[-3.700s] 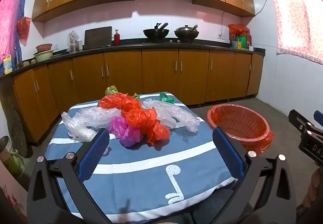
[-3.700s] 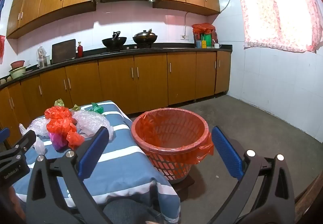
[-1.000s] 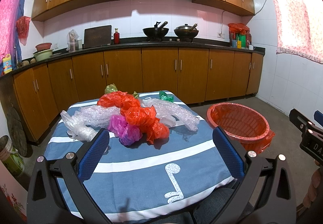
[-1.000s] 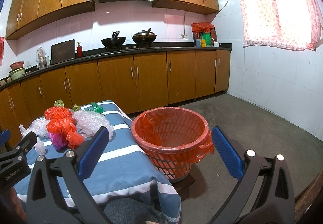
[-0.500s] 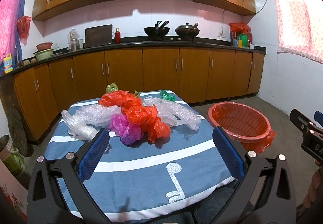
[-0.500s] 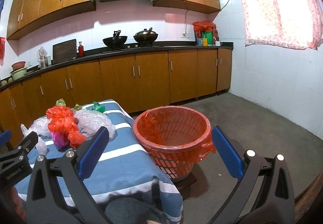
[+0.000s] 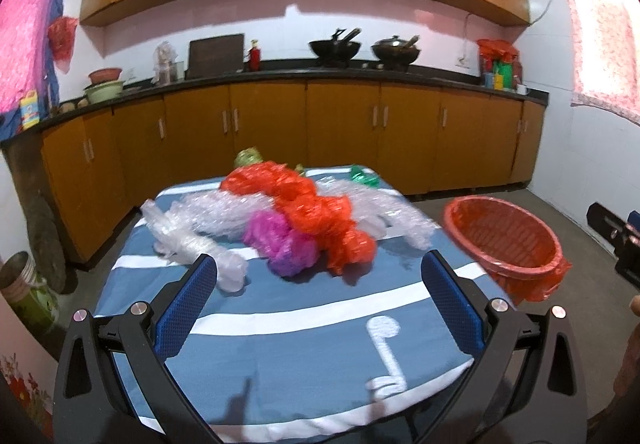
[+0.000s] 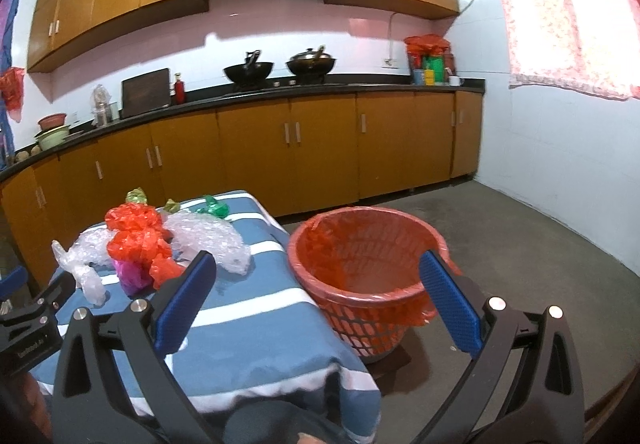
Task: Collect trash
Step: 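Move both grippers down toward the pile of bags on the table, then close the right gripper on the bubble wrap while the left gripper closes on a clear plastic bag, then lift the bubble wrap with the right gripper while the left carries the clear bag toward the orange basket, then open the right gripper over the orange basket while the left gripper opens there too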
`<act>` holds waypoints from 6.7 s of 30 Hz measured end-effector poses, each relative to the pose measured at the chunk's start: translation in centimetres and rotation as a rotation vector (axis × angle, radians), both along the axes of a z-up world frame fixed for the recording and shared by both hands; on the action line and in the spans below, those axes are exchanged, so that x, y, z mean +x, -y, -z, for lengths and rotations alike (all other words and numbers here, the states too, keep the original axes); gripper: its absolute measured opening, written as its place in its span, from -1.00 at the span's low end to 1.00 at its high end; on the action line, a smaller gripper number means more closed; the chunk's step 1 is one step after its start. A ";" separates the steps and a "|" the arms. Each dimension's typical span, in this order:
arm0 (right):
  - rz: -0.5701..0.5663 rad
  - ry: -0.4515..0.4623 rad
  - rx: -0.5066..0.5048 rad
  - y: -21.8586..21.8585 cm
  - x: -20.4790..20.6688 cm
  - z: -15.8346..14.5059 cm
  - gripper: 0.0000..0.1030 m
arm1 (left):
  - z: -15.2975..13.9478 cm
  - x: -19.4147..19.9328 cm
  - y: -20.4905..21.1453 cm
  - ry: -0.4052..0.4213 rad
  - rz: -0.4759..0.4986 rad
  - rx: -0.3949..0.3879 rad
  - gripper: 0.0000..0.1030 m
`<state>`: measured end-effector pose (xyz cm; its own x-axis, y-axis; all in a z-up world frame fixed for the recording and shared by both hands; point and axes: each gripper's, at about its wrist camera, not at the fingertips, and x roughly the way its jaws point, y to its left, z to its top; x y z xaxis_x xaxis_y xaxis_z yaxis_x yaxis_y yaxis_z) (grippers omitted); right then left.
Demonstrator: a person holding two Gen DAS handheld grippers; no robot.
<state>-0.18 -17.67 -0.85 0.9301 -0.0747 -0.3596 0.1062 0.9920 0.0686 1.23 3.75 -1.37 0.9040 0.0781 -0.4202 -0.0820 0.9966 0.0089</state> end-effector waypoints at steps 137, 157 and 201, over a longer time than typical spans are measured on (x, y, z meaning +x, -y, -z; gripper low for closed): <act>-0.048 -0.160 0.036 8.0 18.6 3.9 -0.78 | -2.3 18.7 6.4 -0.064 0.205 -0.134 -0.88; 0.040 -0.179 0.097 14.4 20.4 6.2 -0.77 | 1.4 23.5 16.7 -0.148 0.334 -0.085 -0.88; -0.061 -0.123 0.080 9.6 20.1 3.2 -0.35 | -2.0 20.2 9.3 -0.061 0.295 -0.102 -0.41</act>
<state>19.94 -27.22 -4.08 0.8806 0.0139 -0.4736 0.0585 0.9887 0.1378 21.44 -5.52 0.66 0.8543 -0.2294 -0.4665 0.2087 0.9732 -0.0964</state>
